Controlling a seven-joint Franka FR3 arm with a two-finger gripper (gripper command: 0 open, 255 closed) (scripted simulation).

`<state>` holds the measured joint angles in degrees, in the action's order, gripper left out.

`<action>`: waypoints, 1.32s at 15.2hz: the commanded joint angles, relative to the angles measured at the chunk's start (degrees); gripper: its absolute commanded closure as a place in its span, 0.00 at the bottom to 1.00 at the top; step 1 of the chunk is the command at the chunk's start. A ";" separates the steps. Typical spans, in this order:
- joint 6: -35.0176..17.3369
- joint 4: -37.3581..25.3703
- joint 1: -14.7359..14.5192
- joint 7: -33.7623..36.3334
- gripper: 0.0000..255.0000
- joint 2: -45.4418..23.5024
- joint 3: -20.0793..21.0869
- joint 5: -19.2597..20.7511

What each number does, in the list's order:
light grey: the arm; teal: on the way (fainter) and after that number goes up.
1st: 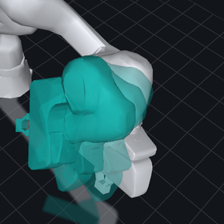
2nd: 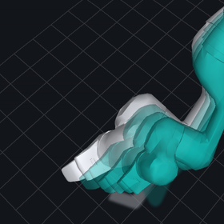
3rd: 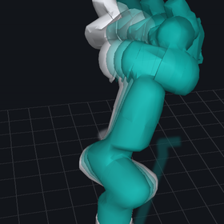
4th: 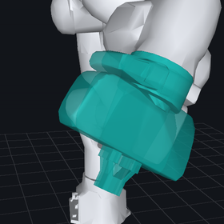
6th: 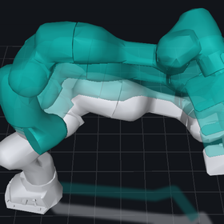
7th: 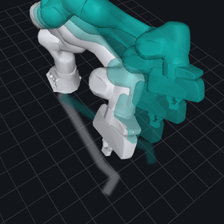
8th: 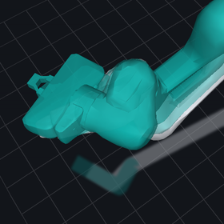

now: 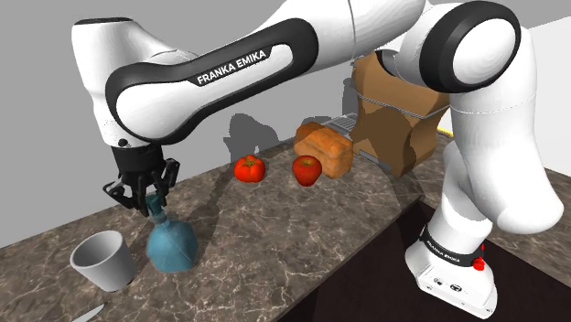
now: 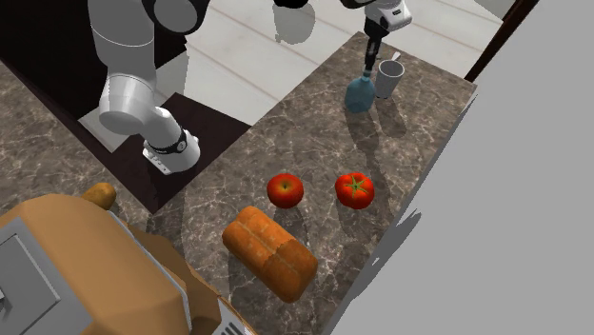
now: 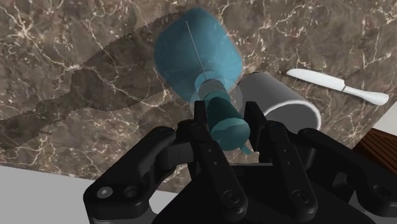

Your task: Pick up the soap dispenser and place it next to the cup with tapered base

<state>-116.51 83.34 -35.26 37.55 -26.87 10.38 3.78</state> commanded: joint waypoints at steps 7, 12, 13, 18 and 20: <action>-0.64 0.67 0.03 0.02 0.00 0.10 0.00 0.00; -0.64 0.66 0.02 0.02 0.00 0.10 0.00 0.00; 0.91 -0.20 0.08 -0.07 0.00 0.79 0.06 -0.14; 5.42 -3.17 0.18 -0.27 0.00 2.35 0.19 -0.45; 5.42 -3.18 0.17 -0.27 0.00 2.35 0.19 -0.45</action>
<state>-111.22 80.32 -35.07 37.28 -24.47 10.57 3.32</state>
